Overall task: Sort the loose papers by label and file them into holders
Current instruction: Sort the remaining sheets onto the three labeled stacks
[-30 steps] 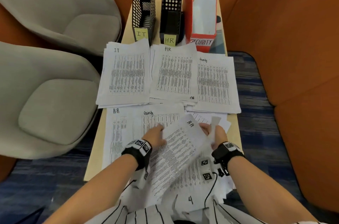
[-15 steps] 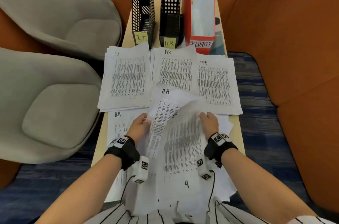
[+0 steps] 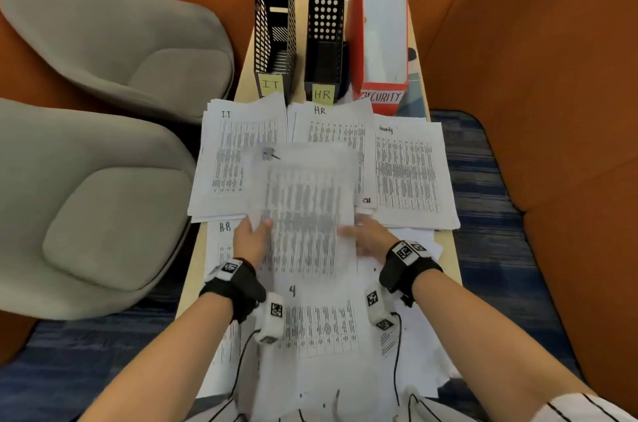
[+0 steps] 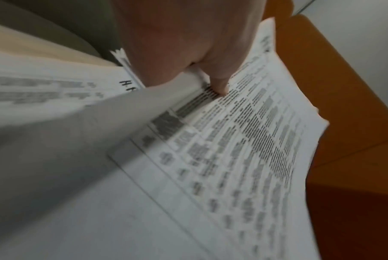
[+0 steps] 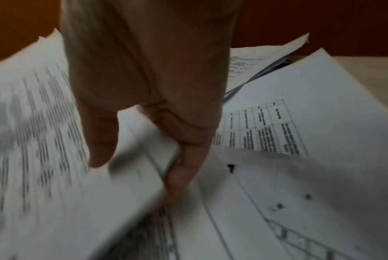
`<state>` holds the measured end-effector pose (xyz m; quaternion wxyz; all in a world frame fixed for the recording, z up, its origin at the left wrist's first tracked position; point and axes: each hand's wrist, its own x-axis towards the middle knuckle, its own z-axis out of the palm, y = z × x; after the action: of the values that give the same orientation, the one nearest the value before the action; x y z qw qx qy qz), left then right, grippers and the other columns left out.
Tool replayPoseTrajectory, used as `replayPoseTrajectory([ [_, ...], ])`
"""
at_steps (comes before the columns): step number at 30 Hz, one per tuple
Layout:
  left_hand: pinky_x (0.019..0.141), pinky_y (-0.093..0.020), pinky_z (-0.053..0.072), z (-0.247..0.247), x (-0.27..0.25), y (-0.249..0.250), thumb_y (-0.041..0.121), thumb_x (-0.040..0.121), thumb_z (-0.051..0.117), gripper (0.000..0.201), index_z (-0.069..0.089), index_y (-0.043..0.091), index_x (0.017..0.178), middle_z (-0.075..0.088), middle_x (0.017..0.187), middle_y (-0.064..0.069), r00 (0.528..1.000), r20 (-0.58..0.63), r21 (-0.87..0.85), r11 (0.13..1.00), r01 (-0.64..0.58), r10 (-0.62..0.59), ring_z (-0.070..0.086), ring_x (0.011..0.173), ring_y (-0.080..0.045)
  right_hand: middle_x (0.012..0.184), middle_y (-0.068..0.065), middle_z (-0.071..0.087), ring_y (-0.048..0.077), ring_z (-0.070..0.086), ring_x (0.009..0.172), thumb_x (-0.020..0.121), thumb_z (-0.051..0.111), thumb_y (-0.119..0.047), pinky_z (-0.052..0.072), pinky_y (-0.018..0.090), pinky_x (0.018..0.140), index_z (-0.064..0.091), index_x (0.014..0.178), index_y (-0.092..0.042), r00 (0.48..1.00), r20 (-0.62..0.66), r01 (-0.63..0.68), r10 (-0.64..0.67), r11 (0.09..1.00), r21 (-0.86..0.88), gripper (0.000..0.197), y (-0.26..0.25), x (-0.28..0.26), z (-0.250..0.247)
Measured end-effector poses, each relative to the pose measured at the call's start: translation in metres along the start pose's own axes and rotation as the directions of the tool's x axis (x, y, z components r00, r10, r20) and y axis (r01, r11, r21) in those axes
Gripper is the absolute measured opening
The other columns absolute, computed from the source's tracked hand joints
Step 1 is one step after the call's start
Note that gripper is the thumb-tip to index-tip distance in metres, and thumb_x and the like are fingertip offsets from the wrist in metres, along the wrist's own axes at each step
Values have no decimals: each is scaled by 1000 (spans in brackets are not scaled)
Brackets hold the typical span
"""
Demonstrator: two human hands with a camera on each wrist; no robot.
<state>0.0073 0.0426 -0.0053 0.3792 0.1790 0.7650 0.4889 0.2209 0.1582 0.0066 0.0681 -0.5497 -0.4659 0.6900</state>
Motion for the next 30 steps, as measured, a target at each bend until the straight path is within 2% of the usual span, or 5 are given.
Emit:
replayPoseTrajectory([
  [11, 106, -41, 36, -14, 47, -16, 31, 85, 63, 76, 25, 2, 144, 34, 146, -22, 933, 58, 606, 755, 250, -355, 38, 132, -39, 71, 12, 58, 17, 48, 52, 96, 48, -2, 39, 17, 34, 51, 119, 2, 911, -390, -28, 133, 964, 265, 23, -29, 41, -28],
  [17, 86, -35, 45, -16, 20, -41, 6, 81, 64, 42, 52, 2, 121, 57, 118, -22, 989, 107, 601, 799, 15, -99, 57, 105, -35, 133, 20, 53, 28, 61, 102, 91, 60, -7, 53, 37, 96, 35, 139, 7, 949, -312, 12, 38, 988, 156, 56, -59, 59, -39],
  [22, 88, -34, 47, -18, 10, -42, 6, 82, 60, 46, 47, 10, 126, 60, 107, -7, 998, 49, 488, 873, 9, -38, 59, 98, -28, 134, 17, 39, 33, 46, 121, 85, 66, -25, 42, 34, 92, 43, 132, -7, 728, -598, 23, -336, 884, -468, 55, -43, 39, -9],
  [26, 75, -25, 40, -17, 10, -44, 3, 86, 52, 18, 57, 10, 101, 61, 92, -6, 996, 83, 497, 866, -59, 20, 57, 85, -23, 133, 17, 47, 32, 50, 121, 77, 73, -50, 46, 34, 96, 37, 135, 1, 941, -315, -98, -124, 791, -604, 86, 7, 35, 12],
  [30, 73, -27, 40, -22, 15, -52, 4, 92, 46, 15, 61, 4, 96, 66, 97, -16, 996, 93, 513, 856, -60, 13, 60, 88, -30, 83, 4, 54, 19, 53, 73, 82, 65, -4, 39, 23, 58, 42, 126, -5, 957, -222, 42, -185, 849, -526, 50, 35, 30, 16],
])
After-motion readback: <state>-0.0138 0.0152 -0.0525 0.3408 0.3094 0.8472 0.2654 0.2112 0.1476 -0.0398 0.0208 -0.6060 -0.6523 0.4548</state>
